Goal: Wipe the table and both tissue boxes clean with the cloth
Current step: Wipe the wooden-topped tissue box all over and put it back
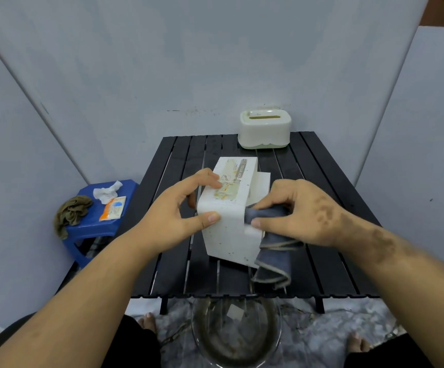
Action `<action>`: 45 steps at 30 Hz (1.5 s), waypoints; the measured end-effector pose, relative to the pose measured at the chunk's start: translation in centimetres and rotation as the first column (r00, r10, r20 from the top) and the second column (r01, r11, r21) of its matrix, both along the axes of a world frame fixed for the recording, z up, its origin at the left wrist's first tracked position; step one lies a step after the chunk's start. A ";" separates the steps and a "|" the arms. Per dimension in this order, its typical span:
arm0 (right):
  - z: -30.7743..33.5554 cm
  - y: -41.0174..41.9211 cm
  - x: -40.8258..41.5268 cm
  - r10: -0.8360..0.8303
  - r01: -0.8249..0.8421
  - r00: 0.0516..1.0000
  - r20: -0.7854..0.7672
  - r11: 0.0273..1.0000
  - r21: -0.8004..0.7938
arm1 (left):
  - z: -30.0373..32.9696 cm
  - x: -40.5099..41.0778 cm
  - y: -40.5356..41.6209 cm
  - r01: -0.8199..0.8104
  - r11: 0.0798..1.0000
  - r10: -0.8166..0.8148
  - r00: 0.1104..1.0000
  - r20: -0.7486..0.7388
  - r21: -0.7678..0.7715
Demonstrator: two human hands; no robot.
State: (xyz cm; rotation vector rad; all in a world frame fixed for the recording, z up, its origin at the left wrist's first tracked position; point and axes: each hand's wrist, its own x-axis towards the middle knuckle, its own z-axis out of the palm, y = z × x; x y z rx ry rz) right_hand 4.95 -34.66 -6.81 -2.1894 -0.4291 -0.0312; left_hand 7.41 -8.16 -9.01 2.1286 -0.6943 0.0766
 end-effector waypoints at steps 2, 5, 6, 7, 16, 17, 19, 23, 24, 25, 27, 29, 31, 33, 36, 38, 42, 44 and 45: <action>0.1 -0.8 1.2 -0.121 0.121 0.993 -0.004 0.992 0.047 | 0.1 0.2 0.0 -0.007 1.000 0.007 1.000 -0.014 -0.006; -0.2 -1.2 1.8 -0.141 0.145 0.989 -0.048 0.985 0.090 | 0.2 0.2 0.1 -0.003 1.000 0.003 1.000 -0.025 -0.022; -0.3 -1.2 2.0 -0.137 0.140 0.989 -0.049 0.988 0.072 | 0.2 0.1 0.0 0.001 1.000 -0.002 1.000 -0.031 -0.031; -0.3 -1.4 2.2 -0.138 0.141 0.989 -0.053 0.989 0.055 | 0.2 0.1 0.0 0.002 0.999 -0.004 0.999 -0.037 -0.038; -1.4 -1.4 5.3 -0.331 0.342 0.940 -0.087 0.902 0.264 | 0.3 0.0 -0.2 0.015 0.998 -0.018 0.998 -0.055 -0.054; -1.5 -1.4 5.5 -0.359 0.374 0.928 -0.105 0.885 0.278 | 0.3 0.0 -0.2 0.013 0.998 -0.016 0.998 -0.053 -0.055; -1.5 -1.9 6.0 -0.428 0.454 0.891 -0.151 0.834 0.314 | 0.0 -0.1 -0.2 -0.002 0.998 0.000 0.999 -0.037 -0.063; 0.1 -2.6 6.1 -0.424 0.404 0.905 -0.030 0.837 0.368 | -0.8 -0.8 -0.6 -0.075 0.995 0.079 0.995 0.068 -0.062; 0.6 -2.3 5.9 -0.366 0.333 0.930 0.030 0.876 0.348 | -0.8 -1.0 -0.7 -0.093 0.994 0.099 0.989 0.109 -0.059; 1.1 -1.6 5.5 -0.301 0.263 0.949 0.096 0.919 0.293 | -0.8 -1.2 -0.7 -0.109 0.992 0.118 0.982 0.148 -0.065; 1.5 0.1 4.7 -0.204 0.186 0.960 0.191 0.976 0.112 | -0.8 -1.6 -0.7 -0.159 0.983 0.175 0.965 0.194 -0.094; 1.4 1.3 4.4 -0.163 0.163 0.962 0.219 0.986 0.020 | -1.1 -2.2 -1.1 -0.254 0.961 0.271 0.945 0.183 -0.111; 1.2 1.7 4.4 -0.163 0.162 0.961 0.224 0.987 0.024 | -1.5 -3.1 -2.0 -0.371 0.921 0.386 0.911 0.148 -0.120; 1.2 1.6 4.4 -0.167 0.161 0.961 0.222 0.986 0.046 | -1.8 -4.1 -3.4 -0.467 0.875 0.480 0.871 0.102 -0.129; 1.1 1.6 4.4 -0.166 0.151 0.964 0.206 0.985 0.086 | -1.7 -5.1 -5.3 -0.530 0.838 0.538 0.842 0.036 -0.129; 1.0 1.9 4.3 -0.172 0.149 0.963 0.209 0.981 0.123 | -1.7 -5.3 -6.3 -0.561 0.818 0.566 0.825 0.004 -0.127; 1.5 2.5 3.4 -0.030 0.015 0.973 0.228 0.998 0.068 | -1.9 -5.4 -7.1 -0.579 0.805 0.589 0.807 0.053 -0.131; 2.1 1.9 3.5 0.031 -0.036 0.980 0.199 0.999 0.020 | -1.9 -5.4 -7.1 -0.581 0.798 0.592 0.806 0.026 -0.158; 2.2 1.4 3.8 0.000 -0.007 0.984 0.180 0.999 0.038 | -1.8 -5.4 -7.0 -0.581 0.796 0.590 0.807 0.008 -0.168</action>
